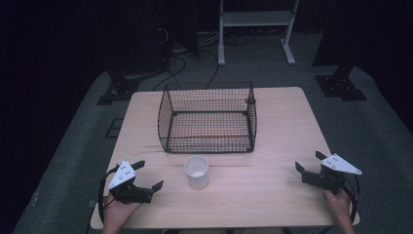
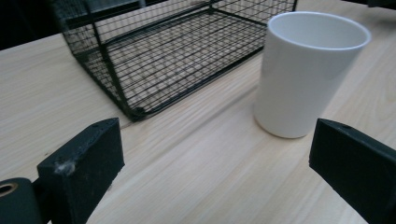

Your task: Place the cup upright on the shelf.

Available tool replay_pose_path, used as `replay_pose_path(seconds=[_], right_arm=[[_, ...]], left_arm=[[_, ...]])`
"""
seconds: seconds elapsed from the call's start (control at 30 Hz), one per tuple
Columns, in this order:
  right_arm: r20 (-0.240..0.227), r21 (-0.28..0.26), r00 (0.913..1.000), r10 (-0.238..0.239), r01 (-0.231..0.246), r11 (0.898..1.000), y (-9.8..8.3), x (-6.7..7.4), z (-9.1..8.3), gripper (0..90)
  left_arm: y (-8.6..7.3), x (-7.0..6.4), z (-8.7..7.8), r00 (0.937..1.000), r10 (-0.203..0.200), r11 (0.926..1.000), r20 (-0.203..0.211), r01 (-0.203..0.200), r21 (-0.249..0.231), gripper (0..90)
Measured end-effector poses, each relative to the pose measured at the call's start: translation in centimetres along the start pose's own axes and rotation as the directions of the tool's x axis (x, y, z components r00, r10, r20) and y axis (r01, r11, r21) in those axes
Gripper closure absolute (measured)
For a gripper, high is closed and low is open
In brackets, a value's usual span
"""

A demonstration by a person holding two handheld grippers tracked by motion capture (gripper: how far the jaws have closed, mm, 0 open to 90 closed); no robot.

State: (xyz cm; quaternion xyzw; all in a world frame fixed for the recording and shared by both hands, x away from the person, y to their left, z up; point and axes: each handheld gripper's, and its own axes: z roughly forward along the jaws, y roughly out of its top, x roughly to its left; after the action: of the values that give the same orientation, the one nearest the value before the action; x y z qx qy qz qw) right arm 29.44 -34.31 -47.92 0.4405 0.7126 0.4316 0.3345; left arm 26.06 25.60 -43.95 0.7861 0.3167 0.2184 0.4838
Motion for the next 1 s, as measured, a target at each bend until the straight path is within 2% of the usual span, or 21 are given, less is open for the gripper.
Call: replay_pose_path(seconds=[0.2,0.4,1.0], right_arm=[[-0.001,0.000,1.0000,0.000,0.000,1.000,0.0,0.0,0.0,13.1],[-0.002,-0.001,1.0000,0.000,0.000,1.000,0.0,0.0,0.0,13.1],[-0.005,-0.004,1.0000,-0.001,0.001,1.000,0.0,0.0,0.0,13.1]], left_arm=[[0.6,-0.7,0.6,0.9986,0.020,0.9998,0.049,-0.020,0.004,2.4],[1.2,-1.7,1.5,0.9942,0.045,0.9987,0.097,-0.047,0.019,2.4],[2.5,-3.2,4.4,0.9809,0.088,0.9929,0.173,-0.100,0.063,2.4]])
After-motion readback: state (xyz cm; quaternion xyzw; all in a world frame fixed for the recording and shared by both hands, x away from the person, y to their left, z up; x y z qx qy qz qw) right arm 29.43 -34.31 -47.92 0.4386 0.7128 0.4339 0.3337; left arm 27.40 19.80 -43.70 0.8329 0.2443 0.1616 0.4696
